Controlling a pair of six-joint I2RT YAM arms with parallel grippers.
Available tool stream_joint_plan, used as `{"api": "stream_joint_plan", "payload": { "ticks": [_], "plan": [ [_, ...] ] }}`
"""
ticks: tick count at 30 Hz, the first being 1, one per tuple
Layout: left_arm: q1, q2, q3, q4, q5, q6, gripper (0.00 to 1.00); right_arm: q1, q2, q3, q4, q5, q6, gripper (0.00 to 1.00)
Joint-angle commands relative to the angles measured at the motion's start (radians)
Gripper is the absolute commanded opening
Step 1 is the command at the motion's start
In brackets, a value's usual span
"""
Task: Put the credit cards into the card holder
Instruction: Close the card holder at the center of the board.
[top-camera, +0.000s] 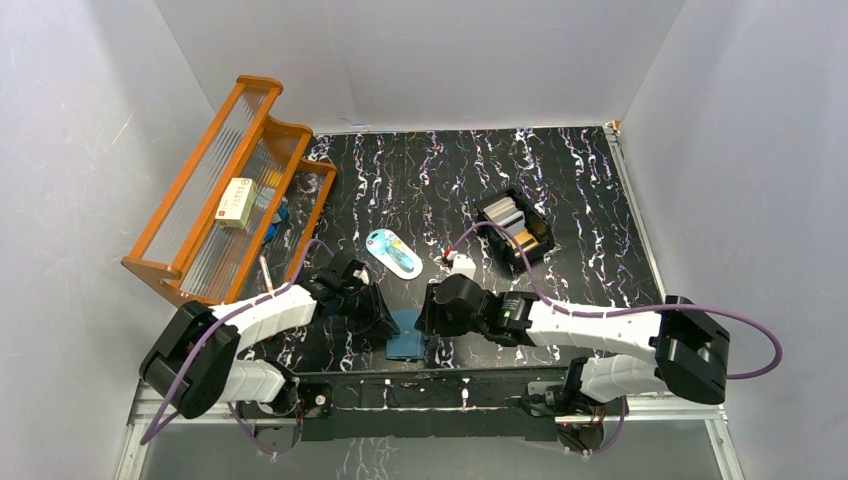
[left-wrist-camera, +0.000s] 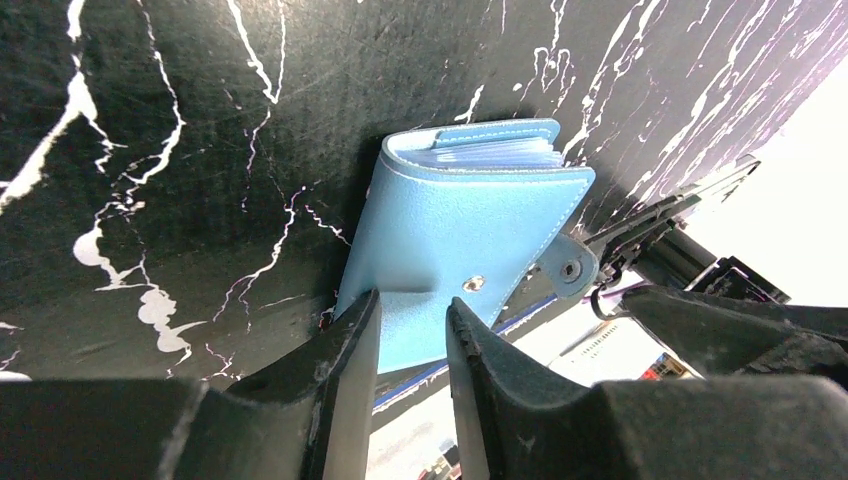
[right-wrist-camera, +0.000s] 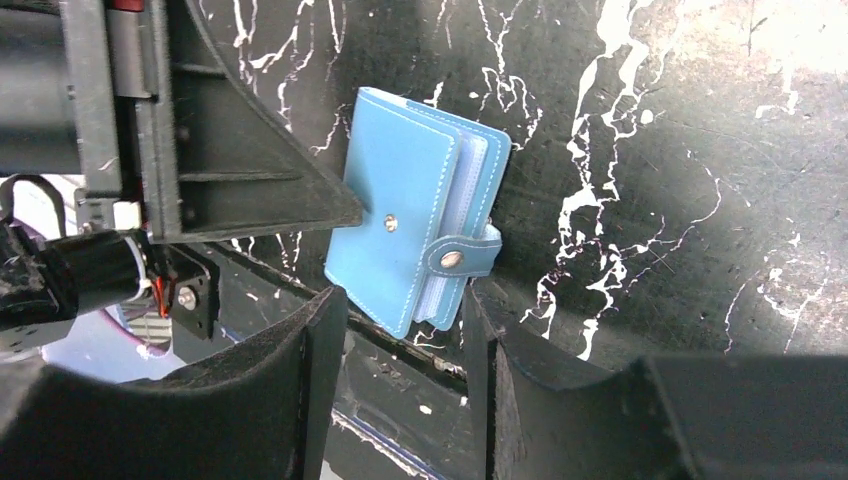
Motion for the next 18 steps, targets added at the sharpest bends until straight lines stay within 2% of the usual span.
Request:
{"api": "stream_joint_plan", "payload": {
  "ticks": [1,4,7,16,18],
  "plan": [
    [-0.004,-0.046,0.001,-0.03,-0.006,0.011,0.3,-0.01,0.027,0.015,0.002,0.019,0.049,0.53],
    [-0.004,-0.056,0.044,-0.151,-0.1,0.068,0.33,-0.047,0.048,0.032,0.01,-0.027,0.026,0.51],
    [-0.004,-0.066,0.065,-0.204,-0.131,0.094,0.36,-0.072,0.051,0.02,0.024,-0.057,0.026,0.51],
    [-0.004,-0.009,0.054,-0.116,-0.057,0.101,0.39,-0.091,0.079,-0.043,0.149,-0.157,0.062,0.51],
    [-0.005,0.007,0.063,-0.116,-0.057,0.105,0.39,-0.091,0.086,-0.055,0.172,-0.176,0.076,0.48]
  ]
}}
